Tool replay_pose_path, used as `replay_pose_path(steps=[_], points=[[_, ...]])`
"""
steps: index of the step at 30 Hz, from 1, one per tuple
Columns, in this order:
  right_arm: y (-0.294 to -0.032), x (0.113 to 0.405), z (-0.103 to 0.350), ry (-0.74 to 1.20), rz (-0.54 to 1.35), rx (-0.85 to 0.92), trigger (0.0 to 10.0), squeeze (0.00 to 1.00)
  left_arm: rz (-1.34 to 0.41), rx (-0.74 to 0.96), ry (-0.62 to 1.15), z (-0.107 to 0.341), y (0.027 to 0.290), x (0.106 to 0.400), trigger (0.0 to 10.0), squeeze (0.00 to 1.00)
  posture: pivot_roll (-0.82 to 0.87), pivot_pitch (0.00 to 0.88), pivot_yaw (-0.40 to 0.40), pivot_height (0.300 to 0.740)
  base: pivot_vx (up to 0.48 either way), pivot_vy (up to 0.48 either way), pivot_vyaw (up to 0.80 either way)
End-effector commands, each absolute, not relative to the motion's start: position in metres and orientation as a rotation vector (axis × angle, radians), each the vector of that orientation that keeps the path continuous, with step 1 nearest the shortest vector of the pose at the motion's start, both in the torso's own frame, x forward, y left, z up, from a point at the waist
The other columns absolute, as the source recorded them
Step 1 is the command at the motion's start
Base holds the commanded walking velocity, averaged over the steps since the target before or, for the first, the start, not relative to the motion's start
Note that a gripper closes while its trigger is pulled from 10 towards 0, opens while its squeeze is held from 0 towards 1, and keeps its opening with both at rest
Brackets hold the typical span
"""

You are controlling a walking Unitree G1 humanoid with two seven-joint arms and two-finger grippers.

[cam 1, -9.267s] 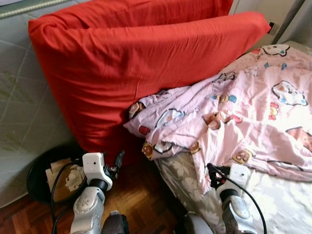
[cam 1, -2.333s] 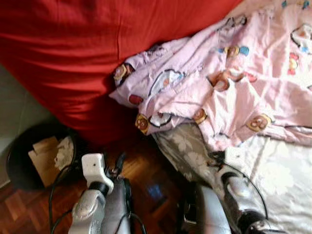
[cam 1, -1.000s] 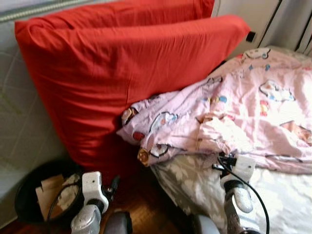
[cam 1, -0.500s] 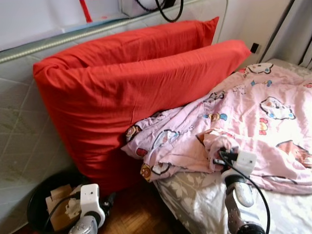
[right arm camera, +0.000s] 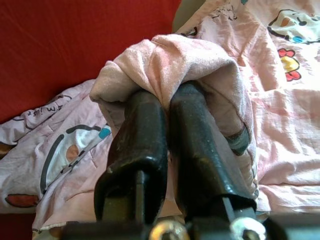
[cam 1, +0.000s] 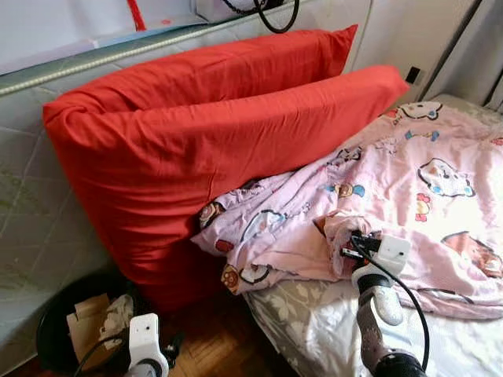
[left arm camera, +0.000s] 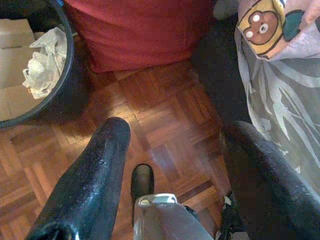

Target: Clean up the room

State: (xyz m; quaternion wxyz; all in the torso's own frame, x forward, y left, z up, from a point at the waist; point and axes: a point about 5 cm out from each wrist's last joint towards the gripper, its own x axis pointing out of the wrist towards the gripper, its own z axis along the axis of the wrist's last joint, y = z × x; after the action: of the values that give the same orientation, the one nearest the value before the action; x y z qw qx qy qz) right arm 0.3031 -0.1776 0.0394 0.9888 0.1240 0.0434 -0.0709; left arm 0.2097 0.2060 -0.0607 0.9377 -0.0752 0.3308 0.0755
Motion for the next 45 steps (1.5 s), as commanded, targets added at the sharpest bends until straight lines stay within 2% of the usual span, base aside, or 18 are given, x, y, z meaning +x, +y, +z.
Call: replay_pose_path(steps=[1,26,45], points=[[-0.177,0.303,0.038,0.102,-0.149,0.255,10.0,0.00,0.181,-0.166,0.719,-0.067,0.207,0.201,10.0,0.00,0.02,0.170,-0.028,0.740,0.000,0.000,0.00],[-0.178,0.303,0.041,0.088,-0.163,0.226,10.0,0.00,0.170,-0.179,0.809,-0.078,0.206,0.183,10.0,0.00,0.02,0.187,-0.016,0.740,0.000,0.000,0.00],[-0.177,0.302,0.039,0.084,-0.169,0.228,10.0,0.00,0.146,-0.174,0.848,-0.083,0.202,0.175,10.0,0.00,0.01,0.163,-0.005,0.740,0.000,0.000,0.00]])
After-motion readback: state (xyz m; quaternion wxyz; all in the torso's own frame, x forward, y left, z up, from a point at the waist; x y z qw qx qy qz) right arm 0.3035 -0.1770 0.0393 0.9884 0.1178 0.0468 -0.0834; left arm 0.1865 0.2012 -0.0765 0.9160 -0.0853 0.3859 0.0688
